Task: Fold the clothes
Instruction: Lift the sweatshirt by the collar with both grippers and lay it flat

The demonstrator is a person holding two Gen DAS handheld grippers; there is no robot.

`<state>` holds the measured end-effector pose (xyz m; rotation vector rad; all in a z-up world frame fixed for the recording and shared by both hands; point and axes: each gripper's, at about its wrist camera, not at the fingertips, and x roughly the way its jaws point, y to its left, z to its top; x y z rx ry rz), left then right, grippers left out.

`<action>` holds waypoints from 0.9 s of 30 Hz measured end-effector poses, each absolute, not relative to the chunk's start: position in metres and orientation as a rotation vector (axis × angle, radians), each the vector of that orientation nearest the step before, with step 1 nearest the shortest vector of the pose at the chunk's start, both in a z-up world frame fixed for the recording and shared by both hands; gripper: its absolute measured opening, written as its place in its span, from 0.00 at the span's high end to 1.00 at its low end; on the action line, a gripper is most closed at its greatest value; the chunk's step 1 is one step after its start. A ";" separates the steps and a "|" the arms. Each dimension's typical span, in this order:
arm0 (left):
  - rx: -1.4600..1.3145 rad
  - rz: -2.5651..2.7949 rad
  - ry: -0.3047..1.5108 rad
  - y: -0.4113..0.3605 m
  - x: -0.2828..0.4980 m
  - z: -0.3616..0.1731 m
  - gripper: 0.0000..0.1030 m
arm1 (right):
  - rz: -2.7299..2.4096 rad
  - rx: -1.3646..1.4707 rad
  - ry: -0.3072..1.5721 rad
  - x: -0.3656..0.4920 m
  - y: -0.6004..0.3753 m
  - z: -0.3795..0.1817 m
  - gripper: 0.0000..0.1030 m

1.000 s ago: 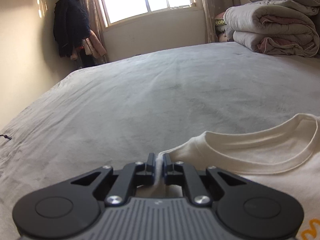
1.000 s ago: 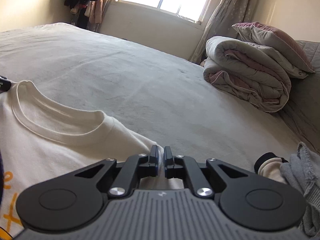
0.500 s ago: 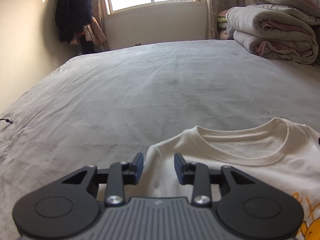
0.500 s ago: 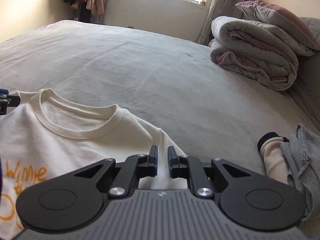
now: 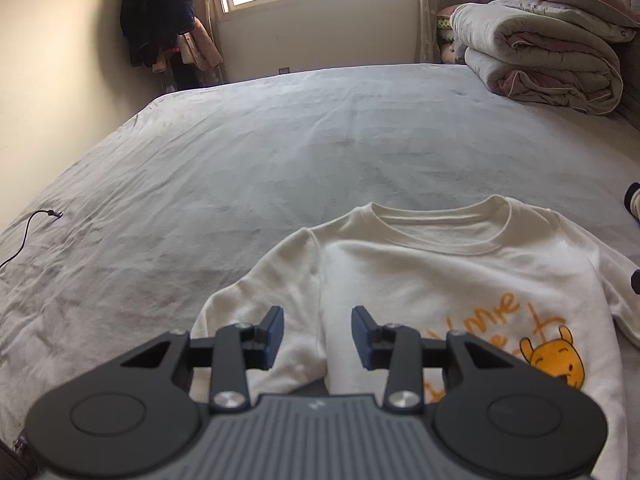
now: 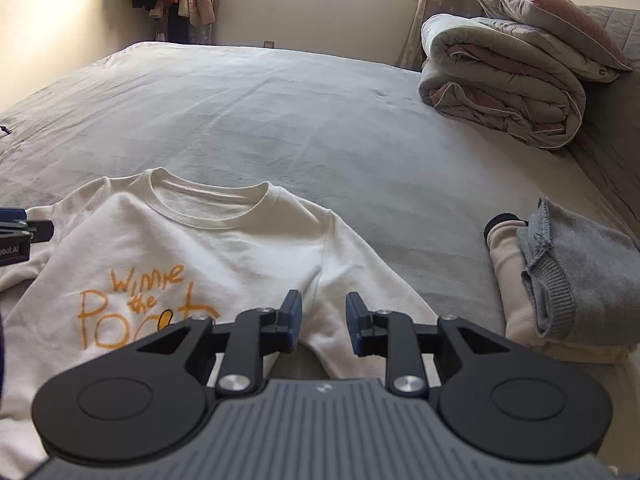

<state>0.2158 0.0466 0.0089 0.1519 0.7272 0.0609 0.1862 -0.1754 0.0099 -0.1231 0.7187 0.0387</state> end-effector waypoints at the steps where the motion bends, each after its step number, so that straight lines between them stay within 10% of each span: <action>1: 0.150 0.058 0.732 0.046 0.209 0.011 0.63 | 0.042 -0.119 0.719 0.181 -0.175 0.013 0.73; 27: -0.095 -0.099 0.833 0.087 0.059 0.007 0.49 | 0.180 -0.034 0.772 0.036 -0.181 0.012 0.57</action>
